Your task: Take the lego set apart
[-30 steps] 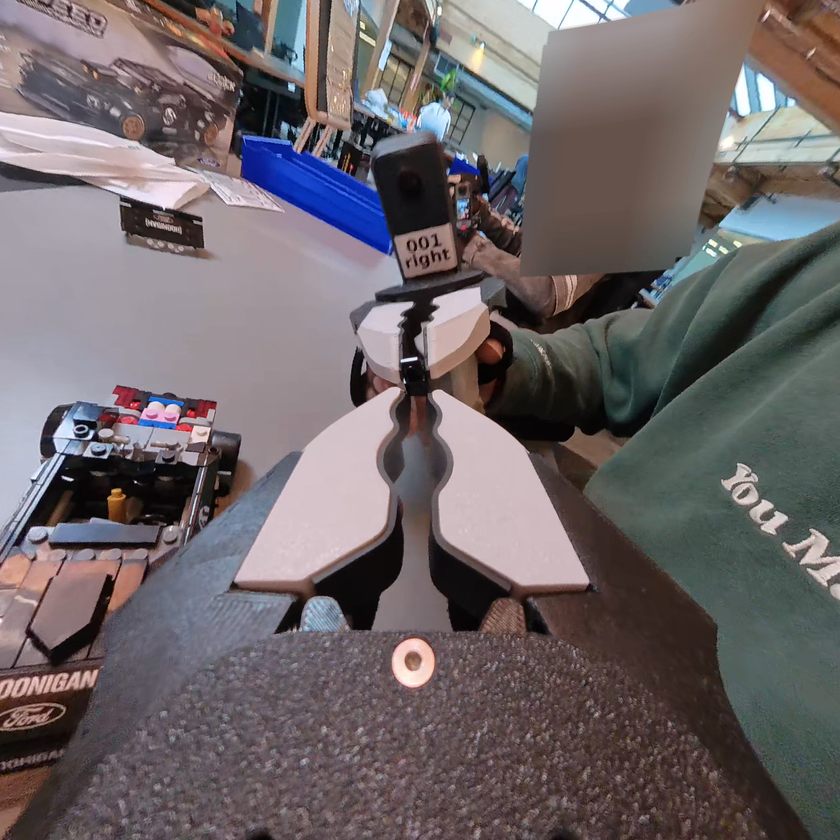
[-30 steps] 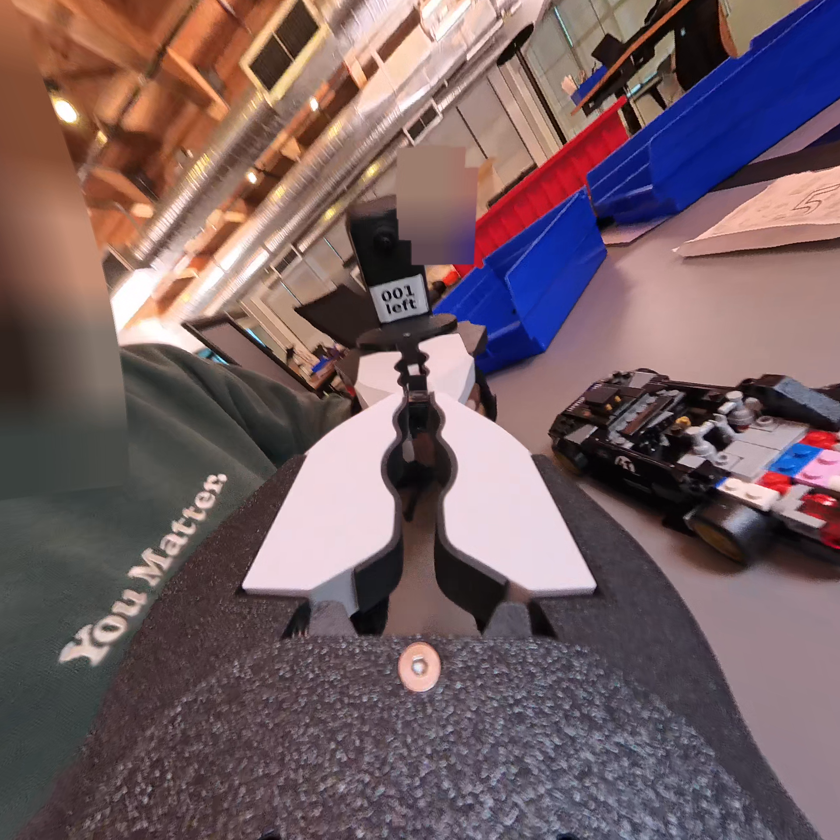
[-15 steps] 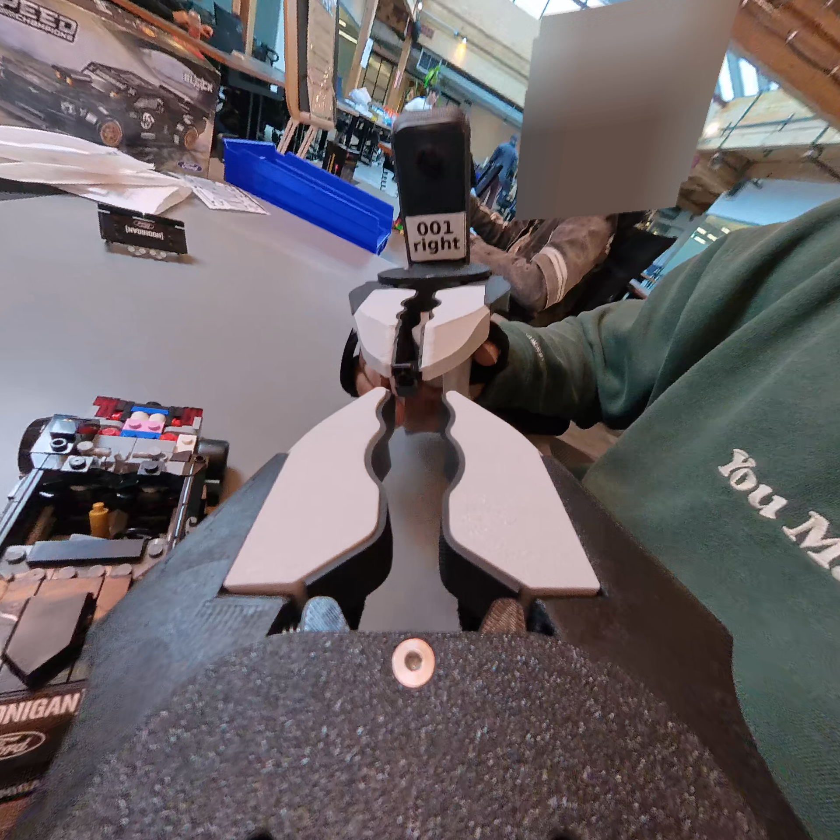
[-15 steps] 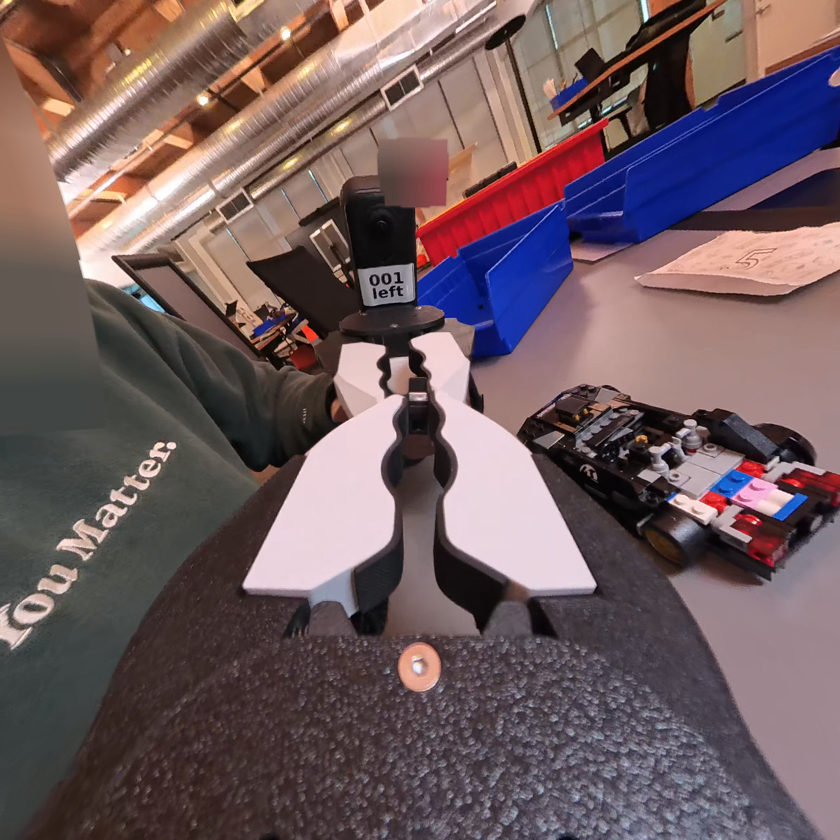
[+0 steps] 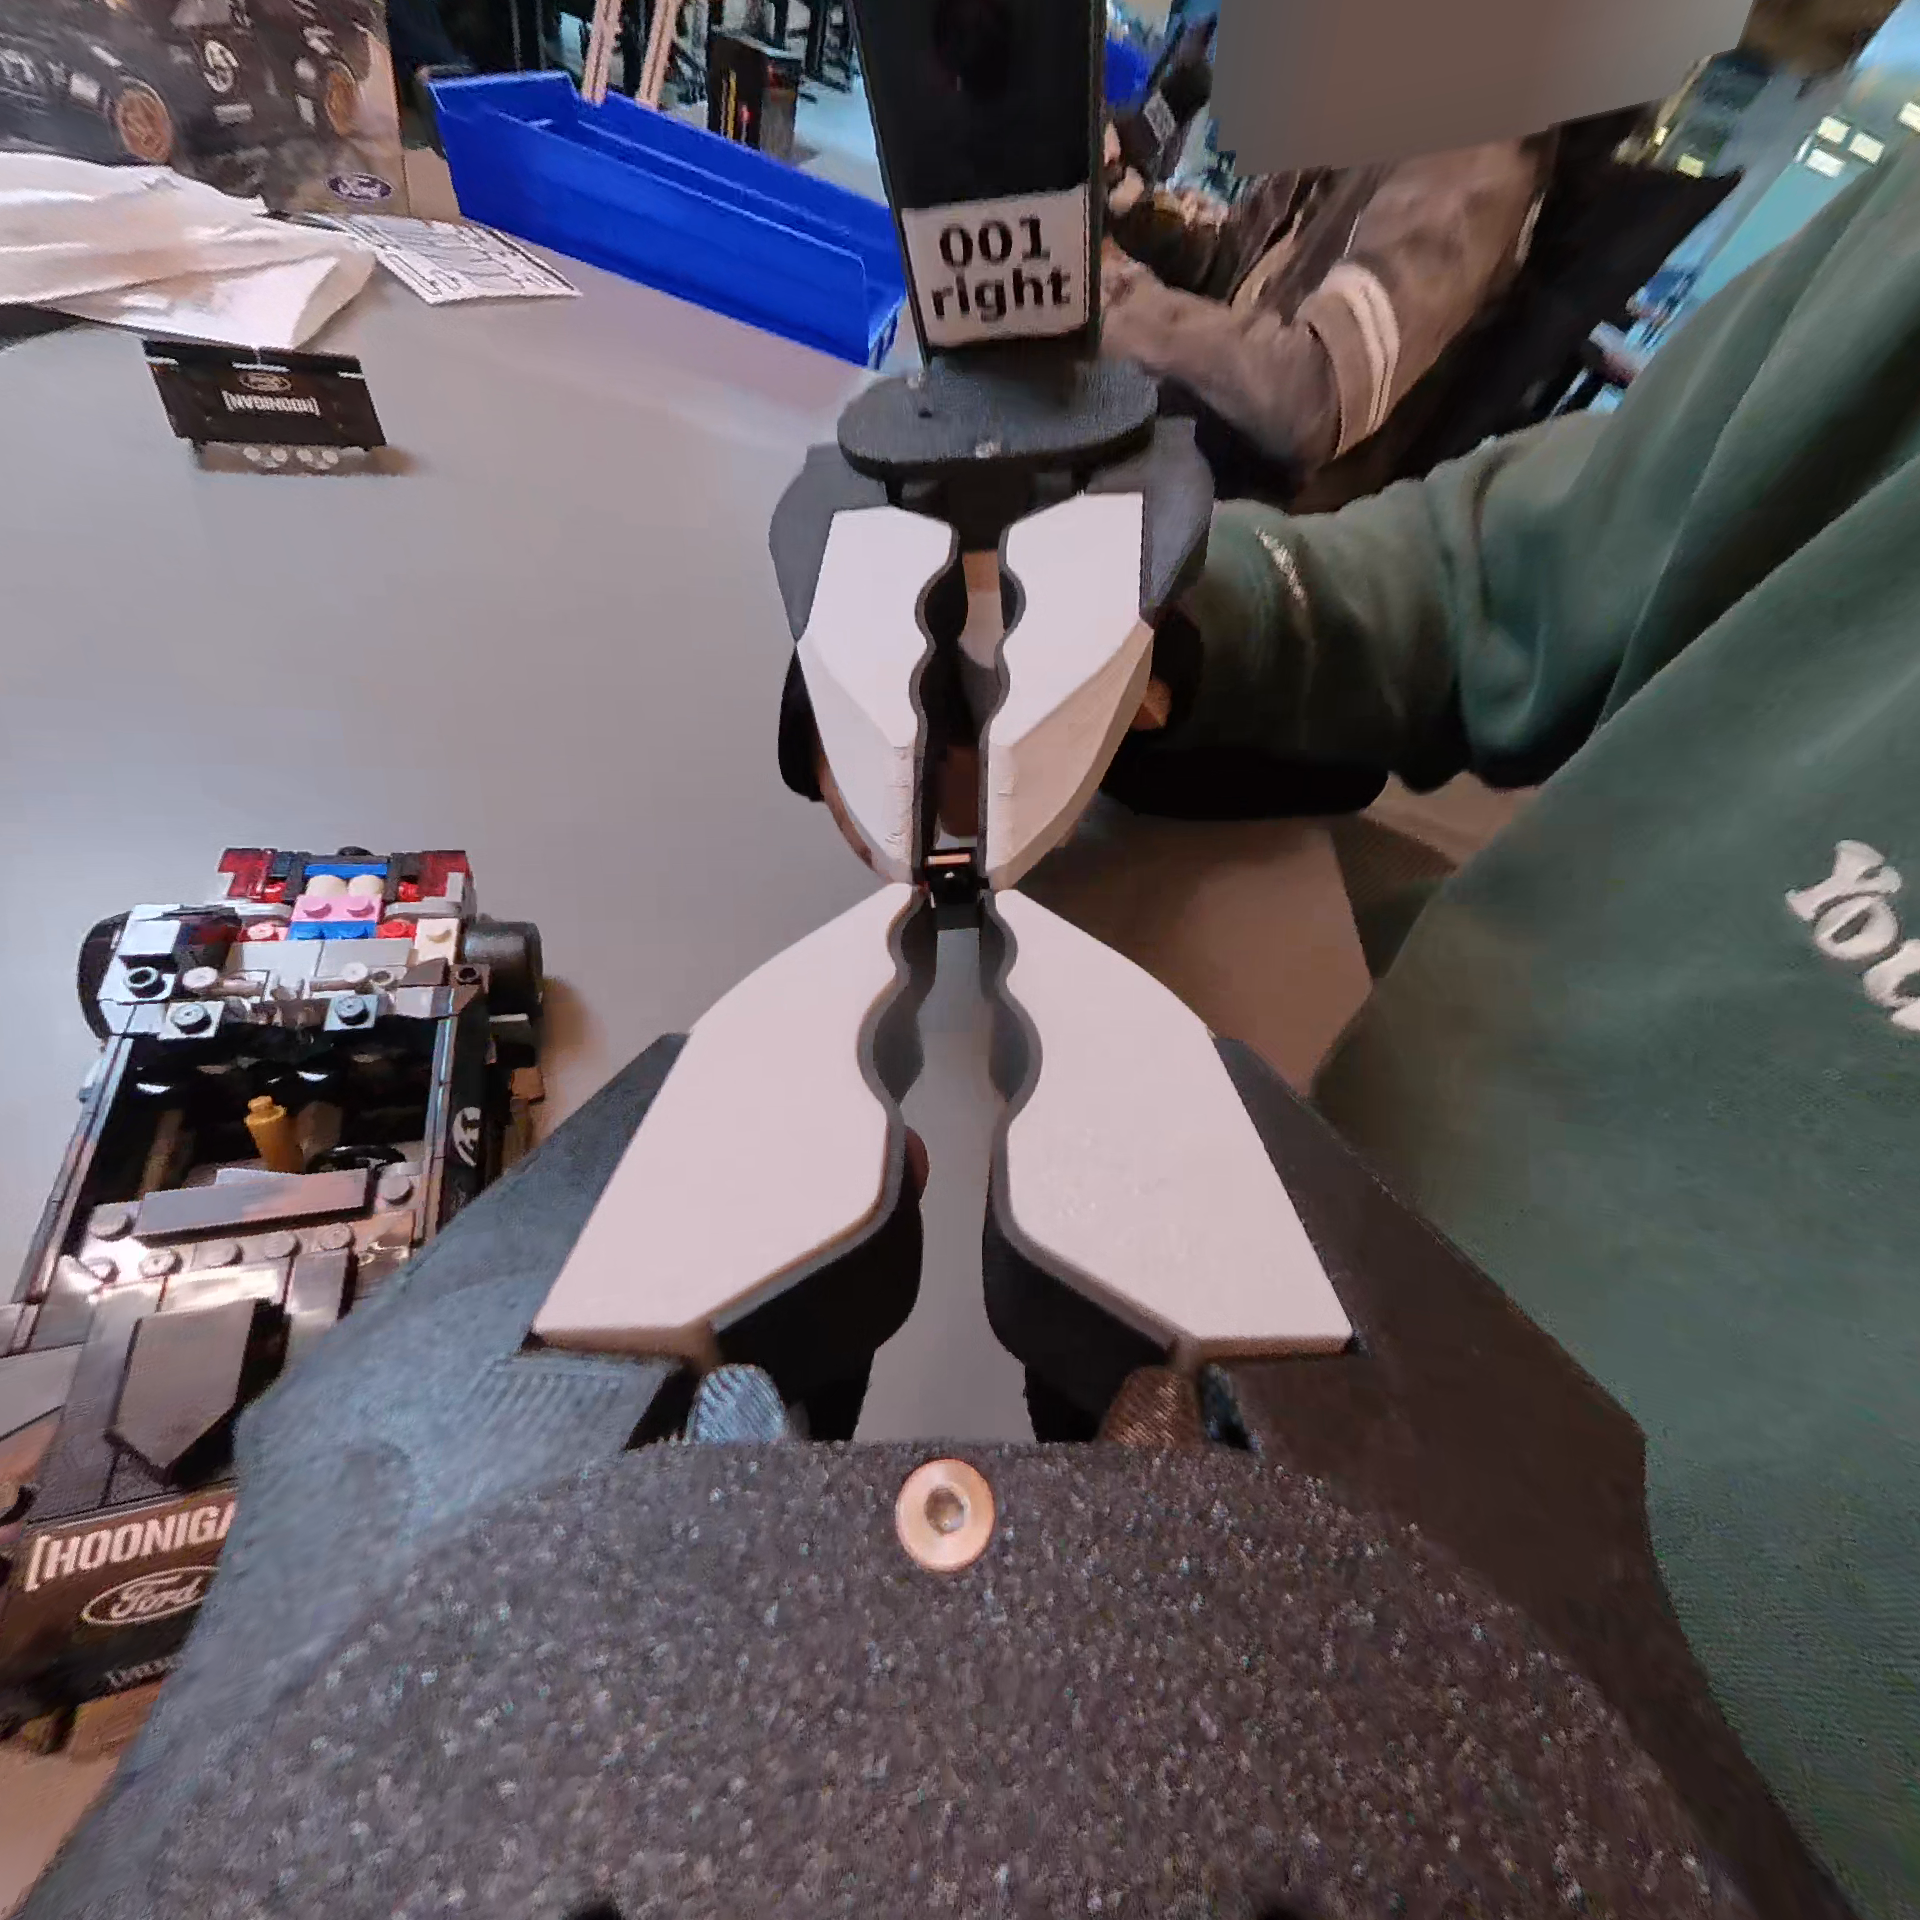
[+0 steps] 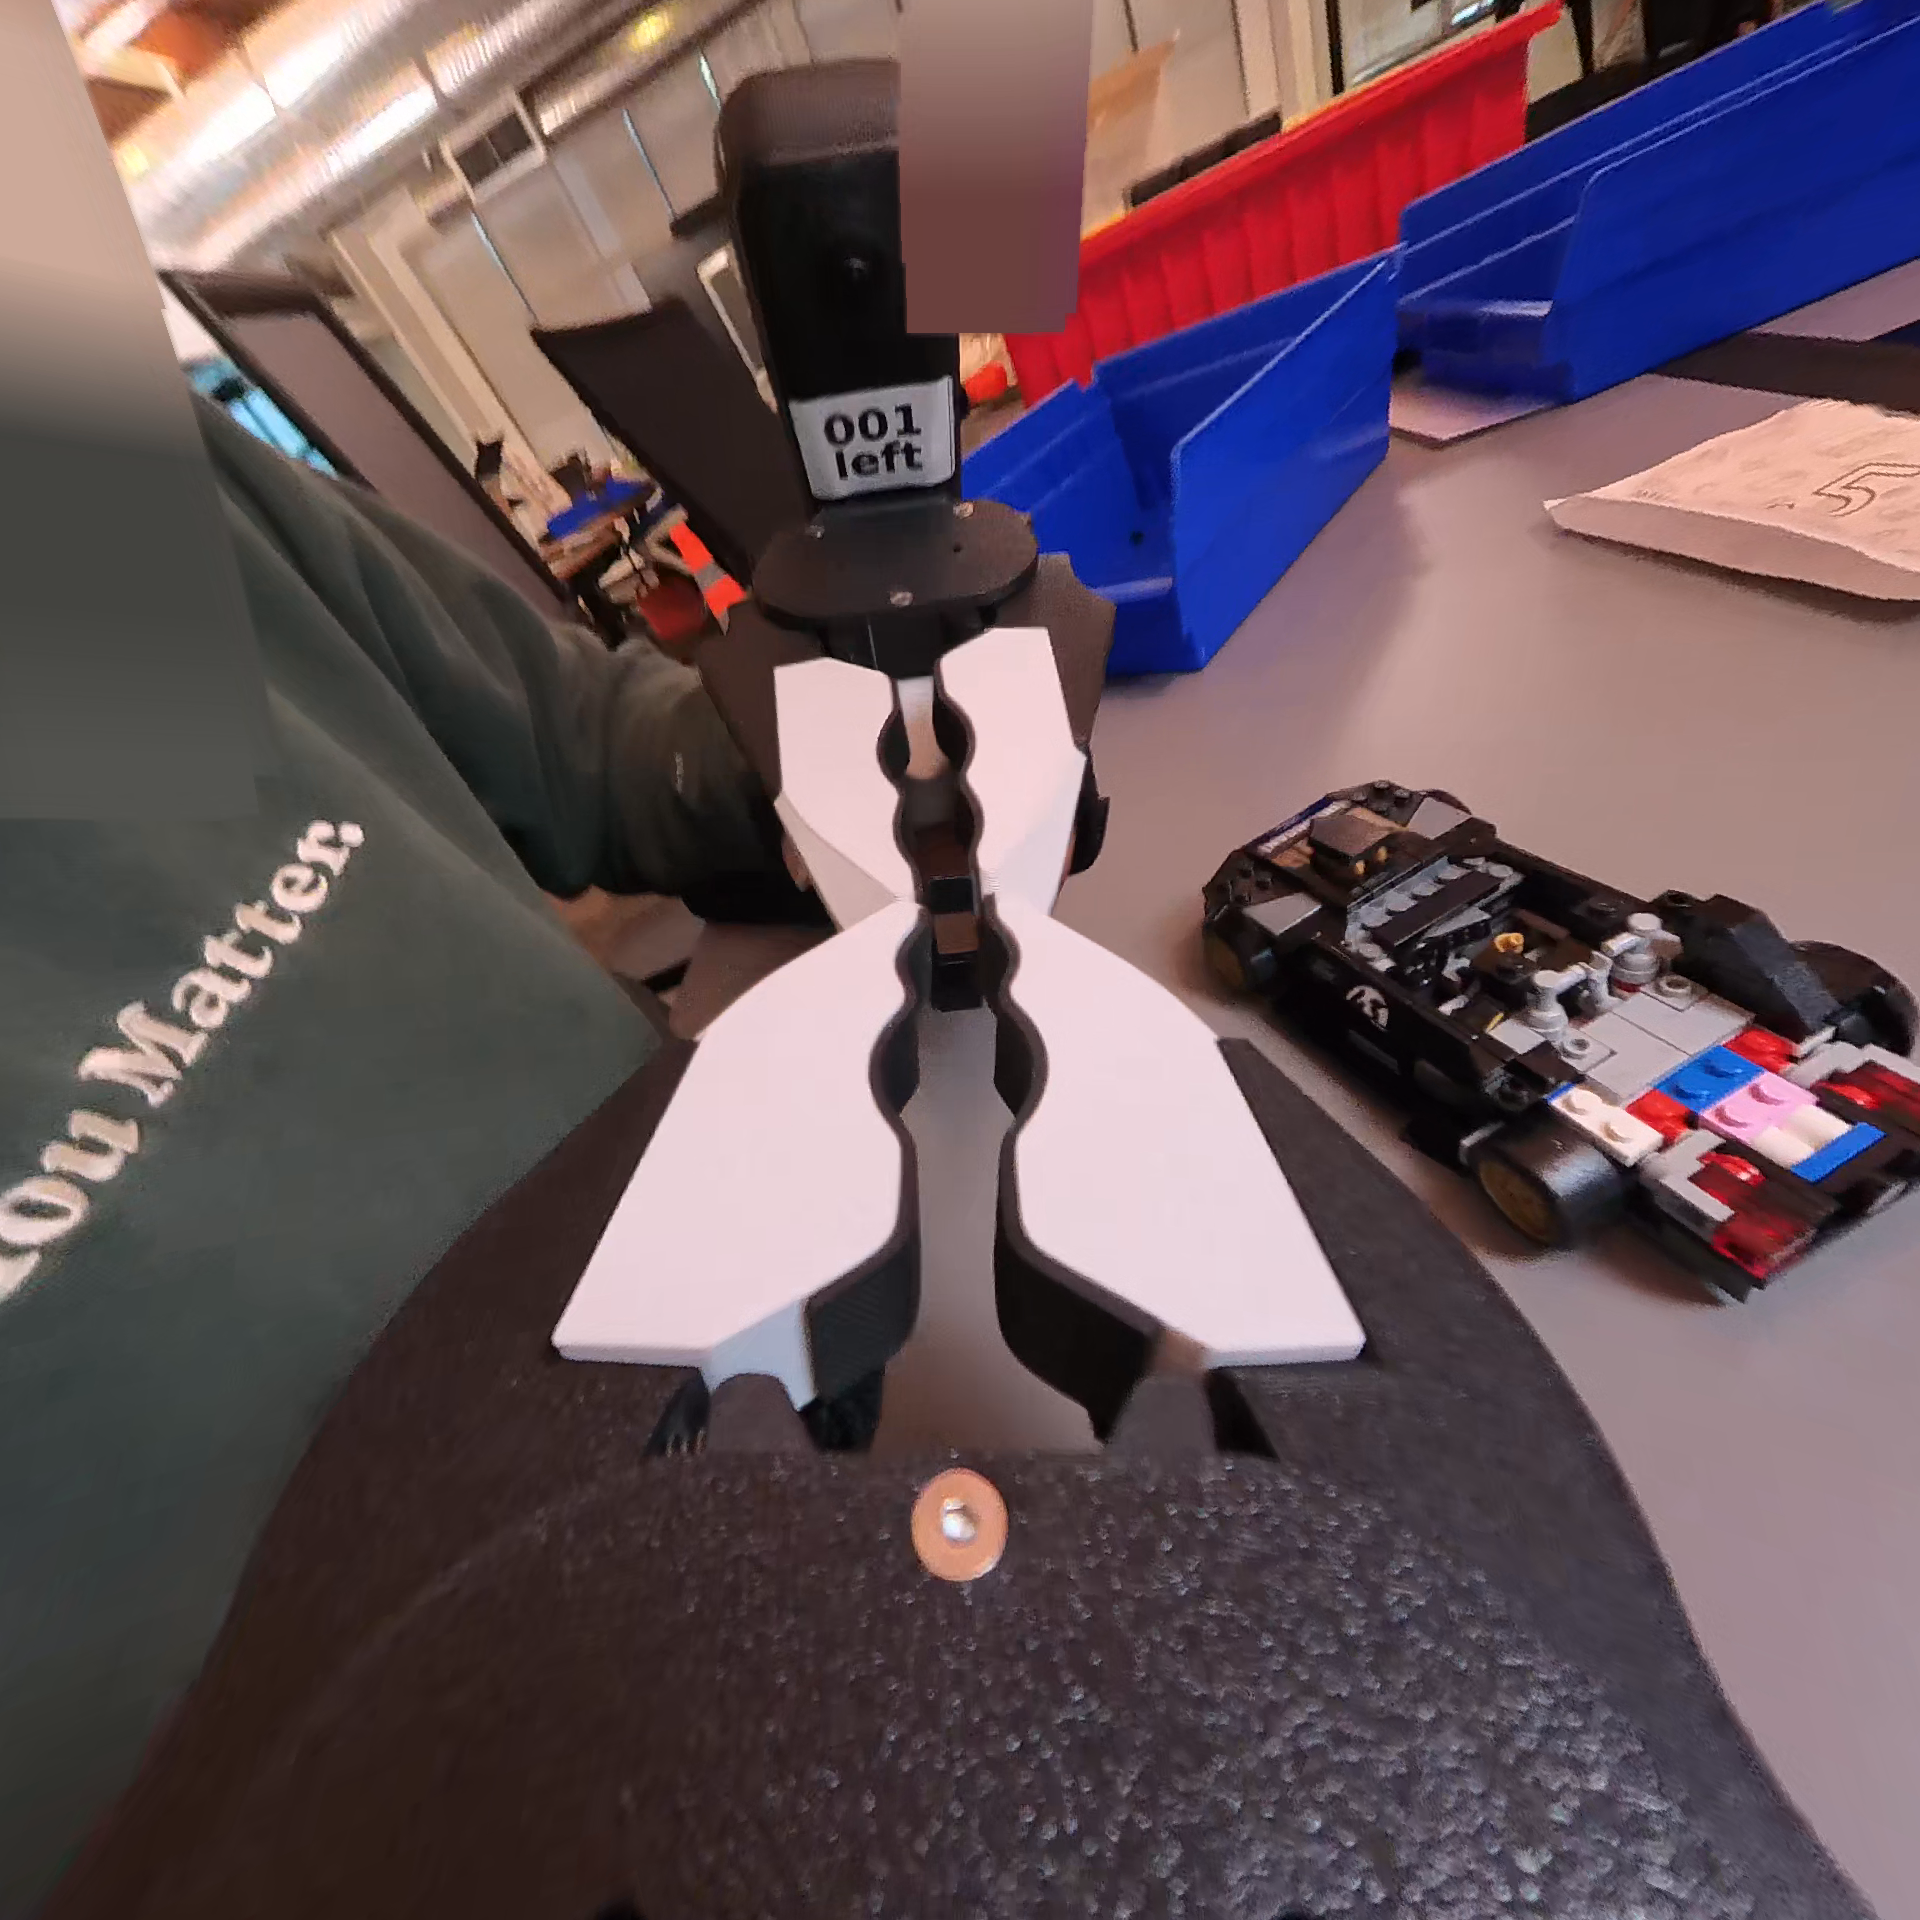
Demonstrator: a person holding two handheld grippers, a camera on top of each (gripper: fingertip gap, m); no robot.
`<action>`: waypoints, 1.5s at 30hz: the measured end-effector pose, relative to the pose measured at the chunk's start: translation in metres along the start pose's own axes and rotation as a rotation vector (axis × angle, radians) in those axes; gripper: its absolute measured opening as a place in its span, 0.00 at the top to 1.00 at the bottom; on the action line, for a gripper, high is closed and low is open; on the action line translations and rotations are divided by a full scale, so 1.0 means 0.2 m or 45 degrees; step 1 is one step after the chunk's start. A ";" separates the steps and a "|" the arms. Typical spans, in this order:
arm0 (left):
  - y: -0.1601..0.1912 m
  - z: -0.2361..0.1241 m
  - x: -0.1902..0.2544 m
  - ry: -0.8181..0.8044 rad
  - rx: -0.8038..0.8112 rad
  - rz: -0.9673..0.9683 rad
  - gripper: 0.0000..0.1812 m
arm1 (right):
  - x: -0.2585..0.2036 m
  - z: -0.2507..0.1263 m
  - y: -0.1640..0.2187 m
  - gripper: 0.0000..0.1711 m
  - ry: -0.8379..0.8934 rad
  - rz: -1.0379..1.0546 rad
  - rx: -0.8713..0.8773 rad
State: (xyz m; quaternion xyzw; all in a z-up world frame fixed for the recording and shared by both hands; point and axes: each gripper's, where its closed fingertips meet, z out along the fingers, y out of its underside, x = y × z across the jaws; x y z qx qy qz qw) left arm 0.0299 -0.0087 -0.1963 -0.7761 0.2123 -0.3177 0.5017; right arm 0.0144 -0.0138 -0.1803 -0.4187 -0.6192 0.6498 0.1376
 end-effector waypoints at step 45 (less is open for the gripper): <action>0.12 -0.03 -0.17 -0.106 -0.108 -0.109 0.95 | 0.19 -0.01 0.32 0.93 0.345 -0.436 -0.524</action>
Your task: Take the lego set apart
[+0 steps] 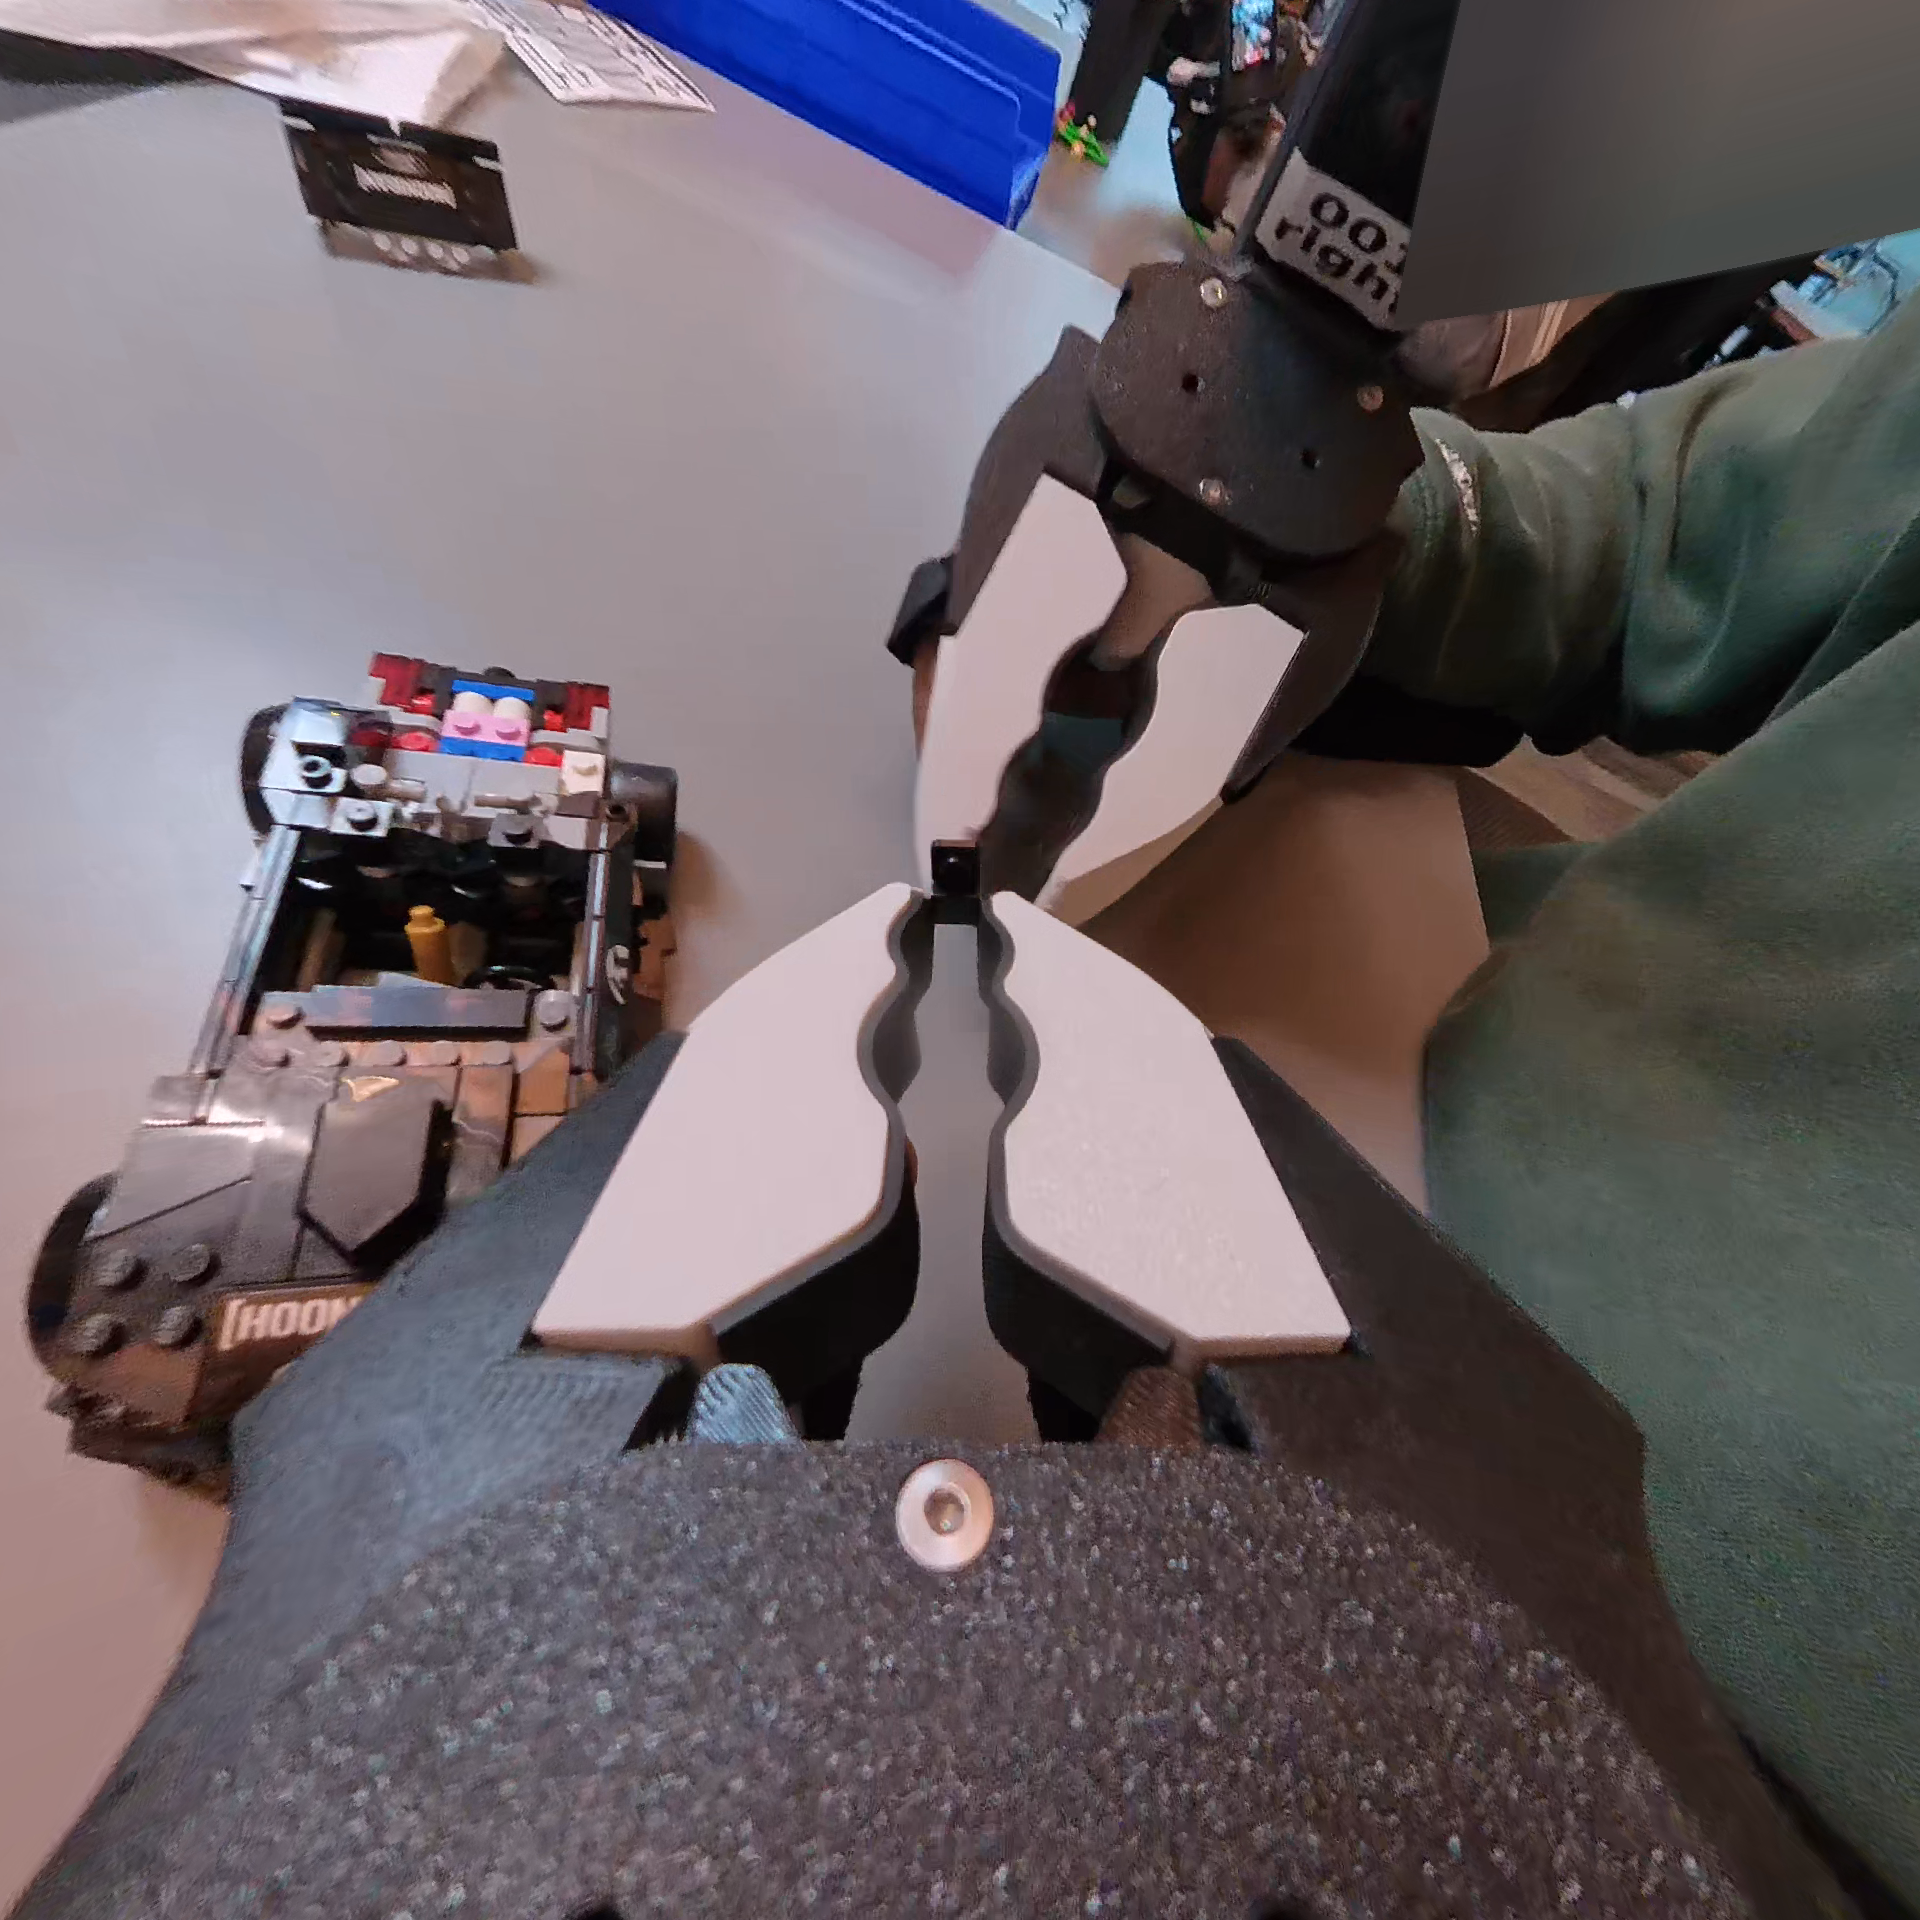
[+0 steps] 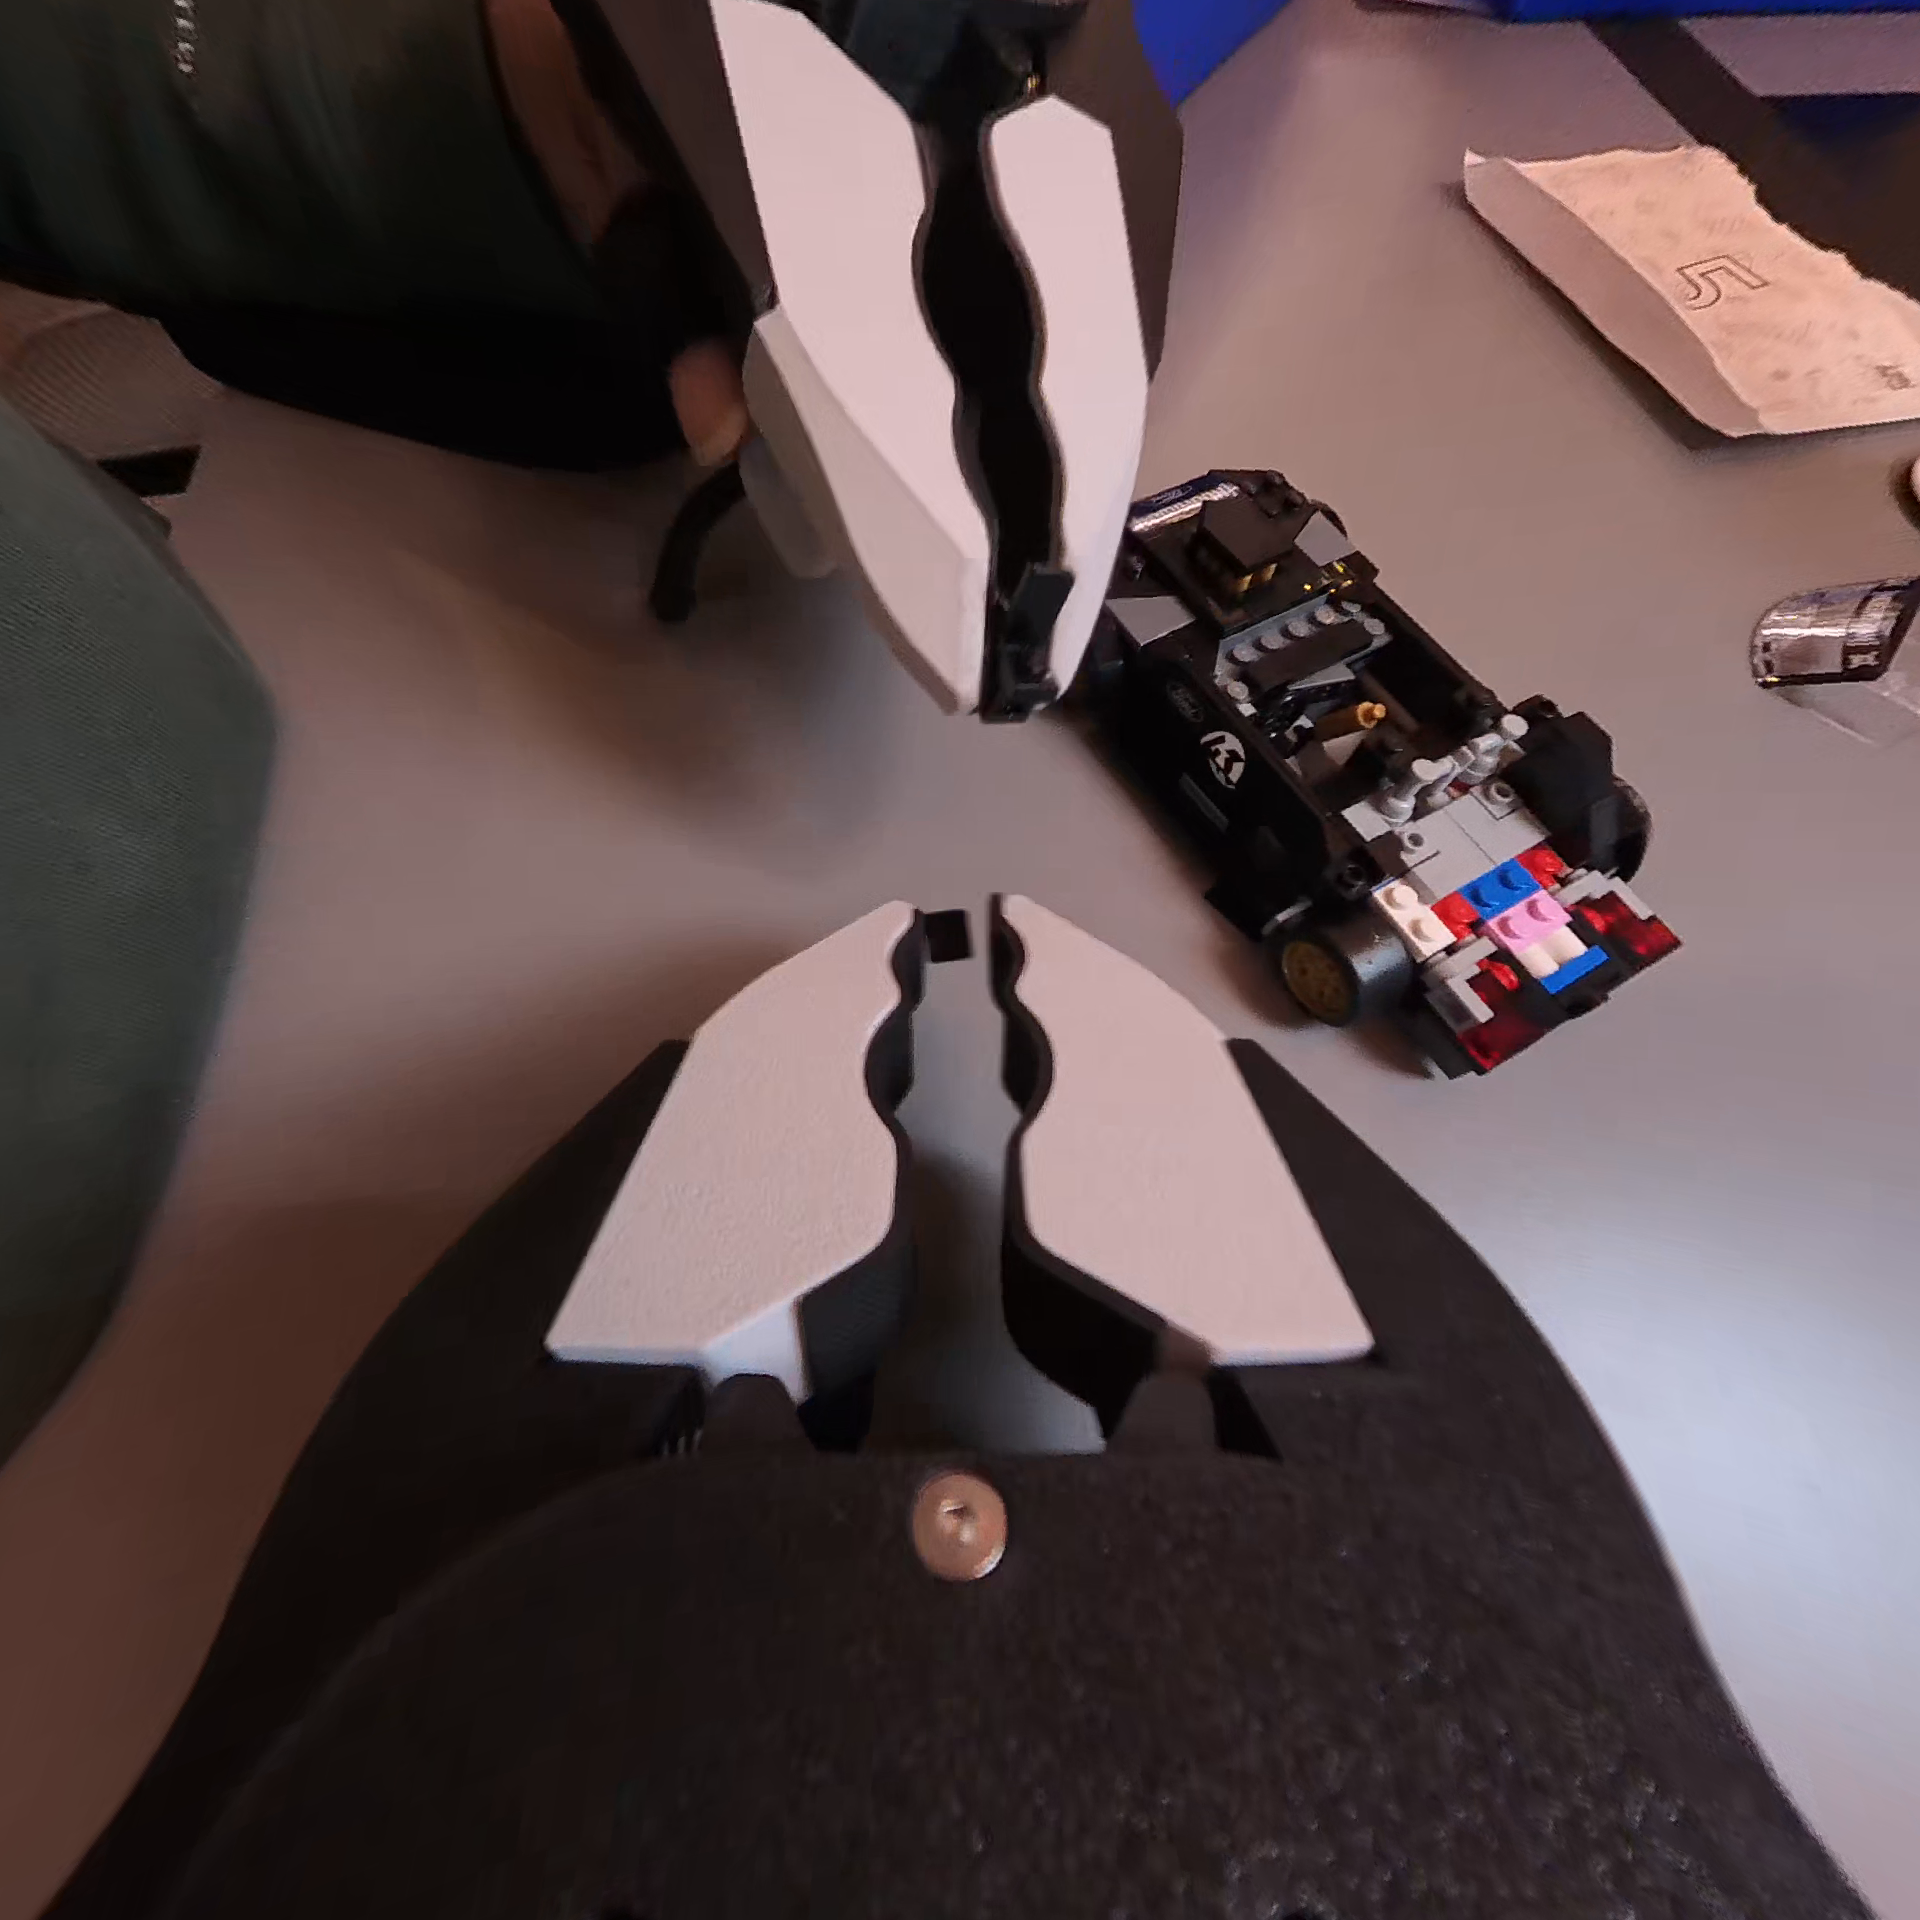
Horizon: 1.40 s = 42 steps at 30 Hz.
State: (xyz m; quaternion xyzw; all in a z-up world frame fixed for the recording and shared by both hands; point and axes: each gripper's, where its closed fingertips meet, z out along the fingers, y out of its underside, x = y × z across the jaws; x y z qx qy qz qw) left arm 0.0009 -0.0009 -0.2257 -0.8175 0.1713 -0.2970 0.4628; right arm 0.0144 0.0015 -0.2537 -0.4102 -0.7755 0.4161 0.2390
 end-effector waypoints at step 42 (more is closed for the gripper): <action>-0.11 -0.02 0.14 0.083 0.218 0.268 0.91 | -0.05 -0.17 -0.26 0.96 -0.283 0.374 0.418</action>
